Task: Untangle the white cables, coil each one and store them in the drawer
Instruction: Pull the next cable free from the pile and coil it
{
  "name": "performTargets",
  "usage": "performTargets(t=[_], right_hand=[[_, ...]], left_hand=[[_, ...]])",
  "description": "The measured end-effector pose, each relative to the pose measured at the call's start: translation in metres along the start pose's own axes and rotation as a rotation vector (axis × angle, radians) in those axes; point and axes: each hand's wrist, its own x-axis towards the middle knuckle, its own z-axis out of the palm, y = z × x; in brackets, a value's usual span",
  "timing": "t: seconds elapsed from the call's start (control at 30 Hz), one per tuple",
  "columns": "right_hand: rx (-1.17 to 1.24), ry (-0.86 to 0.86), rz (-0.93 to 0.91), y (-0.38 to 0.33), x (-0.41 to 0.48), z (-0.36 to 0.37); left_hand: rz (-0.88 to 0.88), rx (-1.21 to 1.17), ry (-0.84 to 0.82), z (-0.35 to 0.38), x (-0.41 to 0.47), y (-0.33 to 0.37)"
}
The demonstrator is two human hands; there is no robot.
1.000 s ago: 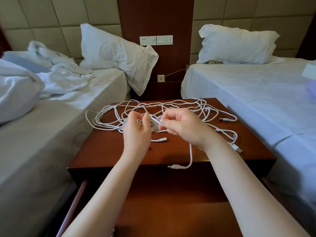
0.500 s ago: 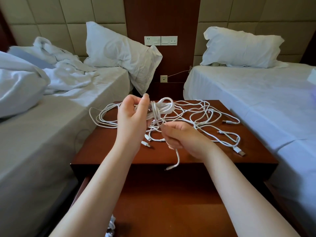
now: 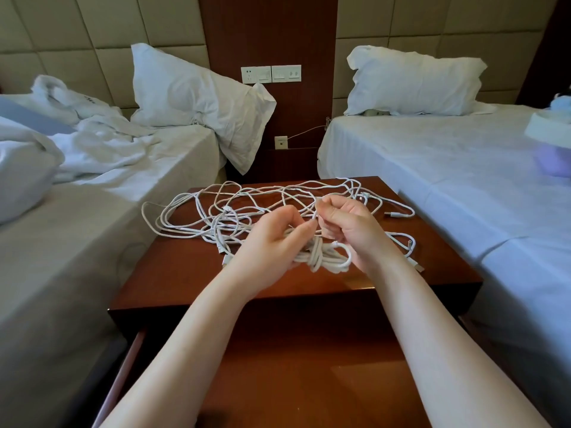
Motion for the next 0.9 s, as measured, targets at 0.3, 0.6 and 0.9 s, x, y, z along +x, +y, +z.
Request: performTargets(t=[0.3, 0.6, 0.9], right_hand=[[-0.054, 0.065, -0.037, -0.018, -0.002, 0.007], [-0.559, -0.188, -0.13, -0.044, -0.012, 0.038], [-0.754, -0.263, -0.091, -0.029, -0.009, 0.057]], left_hand=[[-0.04, 0.278, 0.157, 0.007, 0.007, -0.016], [-0.215, 0.083, 0.563, -0.012, 0.015, -0.03], [-0.084, -0.228, 0.722, -0.037, 0.015, -0.025]])
